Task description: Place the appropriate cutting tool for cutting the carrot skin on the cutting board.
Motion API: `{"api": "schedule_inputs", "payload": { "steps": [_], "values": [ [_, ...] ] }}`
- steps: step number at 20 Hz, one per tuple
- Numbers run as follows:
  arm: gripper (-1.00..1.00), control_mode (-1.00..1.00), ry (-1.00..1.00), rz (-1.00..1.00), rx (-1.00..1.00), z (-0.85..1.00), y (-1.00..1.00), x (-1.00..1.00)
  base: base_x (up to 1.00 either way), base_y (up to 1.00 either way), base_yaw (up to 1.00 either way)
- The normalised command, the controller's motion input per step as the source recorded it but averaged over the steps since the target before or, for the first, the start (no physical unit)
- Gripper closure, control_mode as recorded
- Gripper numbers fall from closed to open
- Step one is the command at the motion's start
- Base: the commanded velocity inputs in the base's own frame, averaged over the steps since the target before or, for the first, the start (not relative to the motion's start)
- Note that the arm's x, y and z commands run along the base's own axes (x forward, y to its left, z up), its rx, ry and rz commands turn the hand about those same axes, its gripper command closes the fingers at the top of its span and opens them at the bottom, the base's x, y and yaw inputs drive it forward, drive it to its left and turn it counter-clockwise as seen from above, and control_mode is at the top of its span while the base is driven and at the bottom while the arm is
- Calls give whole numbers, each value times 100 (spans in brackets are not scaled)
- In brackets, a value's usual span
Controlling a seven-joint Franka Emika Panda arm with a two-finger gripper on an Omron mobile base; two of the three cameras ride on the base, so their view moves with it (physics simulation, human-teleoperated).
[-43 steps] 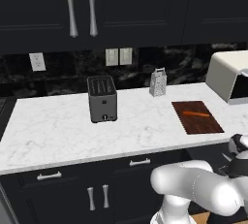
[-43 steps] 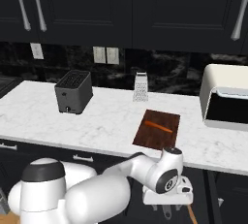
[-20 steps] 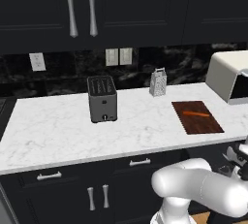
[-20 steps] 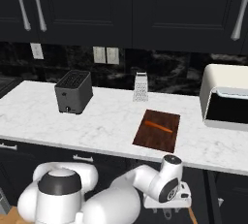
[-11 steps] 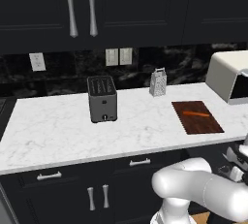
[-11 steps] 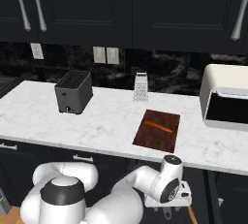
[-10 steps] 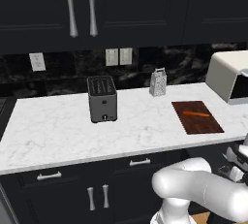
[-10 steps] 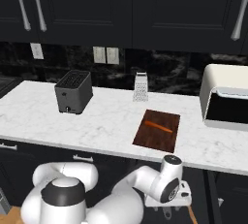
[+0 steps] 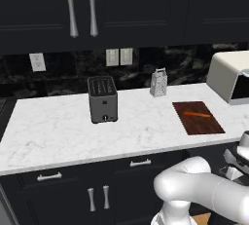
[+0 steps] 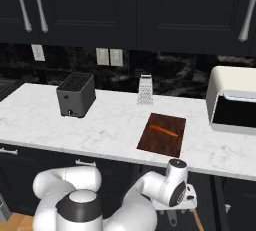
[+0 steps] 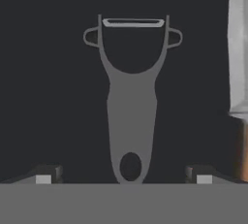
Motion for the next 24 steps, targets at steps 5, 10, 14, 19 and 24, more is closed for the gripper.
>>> {"api": "schedule_inputs", "payload": {
  "steps": [5, 10, 14, 19, 24],
  "values": [
    [-100, -100, 4, 0, 0, -29, -5, 10, 0, 0, 0],
    [-100, -100, 3, 0, 0, -35, 0, 0, 0, 0, 0],
    [-100, -100, 1, 0, 0, -26, 0, 1, 0, 0, 0],
    [-100, -100, 1, 0, 0, -32, 0, 0, 0, 0, 0],
    [100, -100, 1, 0, 0, -46, 2, -3, 0, 0, 0]
  ]
}}
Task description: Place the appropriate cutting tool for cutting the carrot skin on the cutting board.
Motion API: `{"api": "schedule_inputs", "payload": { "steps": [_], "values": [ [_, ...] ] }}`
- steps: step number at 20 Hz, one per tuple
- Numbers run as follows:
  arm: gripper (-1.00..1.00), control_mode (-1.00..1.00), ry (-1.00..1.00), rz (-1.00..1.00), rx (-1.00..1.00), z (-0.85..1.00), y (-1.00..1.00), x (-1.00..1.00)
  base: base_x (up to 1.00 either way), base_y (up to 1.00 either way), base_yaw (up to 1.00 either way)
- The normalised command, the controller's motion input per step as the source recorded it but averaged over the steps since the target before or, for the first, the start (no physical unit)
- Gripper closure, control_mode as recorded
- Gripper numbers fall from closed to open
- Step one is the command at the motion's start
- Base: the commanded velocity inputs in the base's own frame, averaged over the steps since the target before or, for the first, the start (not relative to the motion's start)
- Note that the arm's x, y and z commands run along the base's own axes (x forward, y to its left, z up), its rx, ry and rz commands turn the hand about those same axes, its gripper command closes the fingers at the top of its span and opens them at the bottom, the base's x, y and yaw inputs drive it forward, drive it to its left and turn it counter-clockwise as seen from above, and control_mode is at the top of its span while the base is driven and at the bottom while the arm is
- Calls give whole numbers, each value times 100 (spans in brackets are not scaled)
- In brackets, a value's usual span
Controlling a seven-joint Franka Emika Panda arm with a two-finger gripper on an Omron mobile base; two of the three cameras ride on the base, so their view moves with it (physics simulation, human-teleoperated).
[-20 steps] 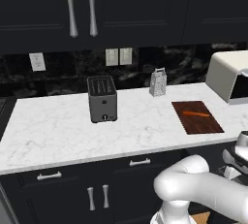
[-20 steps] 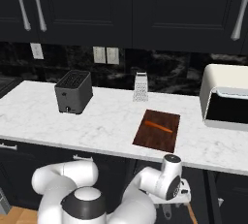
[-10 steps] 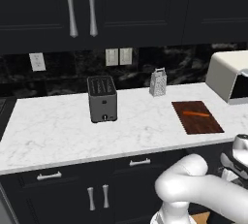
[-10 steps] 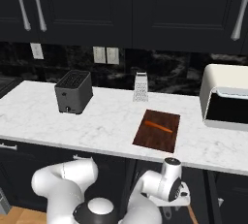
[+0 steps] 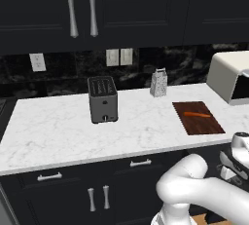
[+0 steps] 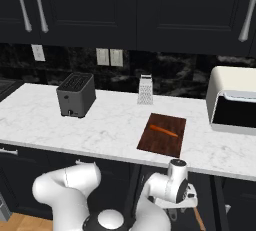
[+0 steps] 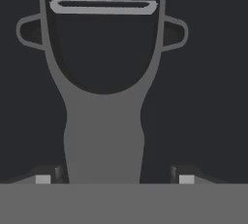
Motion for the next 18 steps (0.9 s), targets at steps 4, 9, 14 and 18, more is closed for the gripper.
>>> {"api": "schedule_inputs", "payload": {
  "steps": [4, 9, 14, 18],
  "values": [
    [100, -100, 4, 0, 0, -67, 24, -13, 0, 0, 0],
    [100, -100, 2, 0, 0, -68, 33, -26, 0, 0, 0],
    [100, -100, 0, 0, 0, -58, 38, -49, 0, 0, 0],
    [100, -100, 0, 0, 0, -42, 44, -53, 0, 0, 0]
  ]
}}
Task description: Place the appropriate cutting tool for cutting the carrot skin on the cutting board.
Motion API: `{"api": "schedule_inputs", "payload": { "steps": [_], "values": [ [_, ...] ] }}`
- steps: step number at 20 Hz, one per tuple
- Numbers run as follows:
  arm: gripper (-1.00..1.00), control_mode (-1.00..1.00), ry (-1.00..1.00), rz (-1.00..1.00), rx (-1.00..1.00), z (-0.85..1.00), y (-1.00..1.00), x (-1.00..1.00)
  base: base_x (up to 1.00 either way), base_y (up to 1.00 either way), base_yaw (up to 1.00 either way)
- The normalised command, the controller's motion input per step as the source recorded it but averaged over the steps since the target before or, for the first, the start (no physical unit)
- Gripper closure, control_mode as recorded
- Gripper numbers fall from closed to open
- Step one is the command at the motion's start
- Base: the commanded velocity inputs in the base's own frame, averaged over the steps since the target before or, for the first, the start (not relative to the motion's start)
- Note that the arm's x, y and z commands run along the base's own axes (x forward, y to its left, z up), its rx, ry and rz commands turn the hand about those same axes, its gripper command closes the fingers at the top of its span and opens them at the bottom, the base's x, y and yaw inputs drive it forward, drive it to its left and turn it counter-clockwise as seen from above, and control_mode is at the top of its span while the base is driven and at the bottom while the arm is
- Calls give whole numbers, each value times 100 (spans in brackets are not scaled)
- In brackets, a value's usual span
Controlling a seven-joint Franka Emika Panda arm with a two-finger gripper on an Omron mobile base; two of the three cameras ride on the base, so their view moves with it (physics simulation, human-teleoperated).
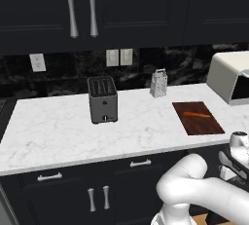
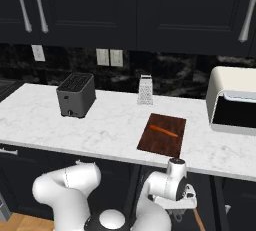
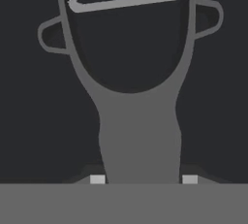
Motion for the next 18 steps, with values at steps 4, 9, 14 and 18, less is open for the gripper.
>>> {"api": "schedule_inputs", "payload": {
  "steps": [4, 9, 14, 18],
  "values": [
    [100, -100, 0, 0, 0, -9, 18, -10, 0, 0, 0],
    [100, -100, 0, 0, 2, 30, 10, -32, 0, 0, 0],
    [100, -100, 0, 0, 6, 70, 10, -78, 0, 0, 0],
    [100, -100, 1, 0, 4, 96, 5, -55, 0, 0, 0]
  ]
}}
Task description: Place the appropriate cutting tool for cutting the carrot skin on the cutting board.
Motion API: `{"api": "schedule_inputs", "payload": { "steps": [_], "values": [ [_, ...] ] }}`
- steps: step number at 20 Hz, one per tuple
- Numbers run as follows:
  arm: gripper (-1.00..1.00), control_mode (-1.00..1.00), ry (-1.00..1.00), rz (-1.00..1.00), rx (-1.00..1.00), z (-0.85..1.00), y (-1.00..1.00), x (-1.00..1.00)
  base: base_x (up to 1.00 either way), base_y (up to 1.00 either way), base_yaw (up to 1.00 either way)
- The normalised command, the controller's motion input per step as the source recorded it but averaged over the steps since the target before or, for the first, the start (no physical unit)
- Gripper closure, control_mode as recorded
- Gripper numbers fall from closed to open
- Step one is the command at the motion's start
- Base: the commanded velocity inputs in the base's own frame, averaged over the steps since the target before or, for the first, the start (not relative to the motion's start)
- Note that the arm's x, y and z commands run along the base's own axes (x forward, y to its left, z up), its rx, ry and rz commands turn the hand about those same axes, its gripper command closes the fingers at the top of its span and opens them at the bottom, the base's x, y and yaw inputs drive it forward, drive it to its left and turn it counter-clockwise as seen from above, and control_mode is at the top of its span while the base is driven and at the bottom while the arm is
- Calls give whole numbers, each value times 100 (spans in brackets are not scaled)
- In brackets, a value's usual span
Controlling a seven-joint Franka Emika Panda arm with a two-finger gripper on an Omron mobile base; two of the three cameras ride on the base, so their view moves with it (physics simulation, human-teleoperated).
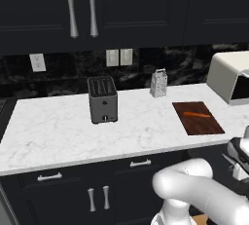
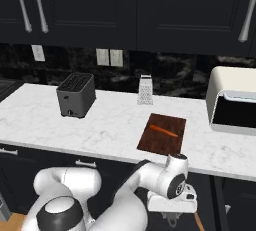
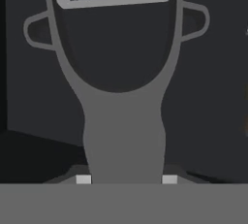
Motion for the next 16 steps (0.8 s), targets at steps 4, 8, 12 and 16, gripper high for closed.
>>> {"api": "schedule_inputs", "payload": {
  "steps": [4, 8, 12, 16],
  "values": [
    [100, -100, 0, 0, 1, 94, 1, -46, 0, 0, 0],
    [100, -100, 0, 0, 0, 100, 0, -3, 0, 0, 0],
    [100, -100, 0, 0, 0, 95, 3, 0, 0, 0, 0],
    [100, -100, 0, 0, 0, 77, 19, 29, 0, 0, 0]
  ]
}}
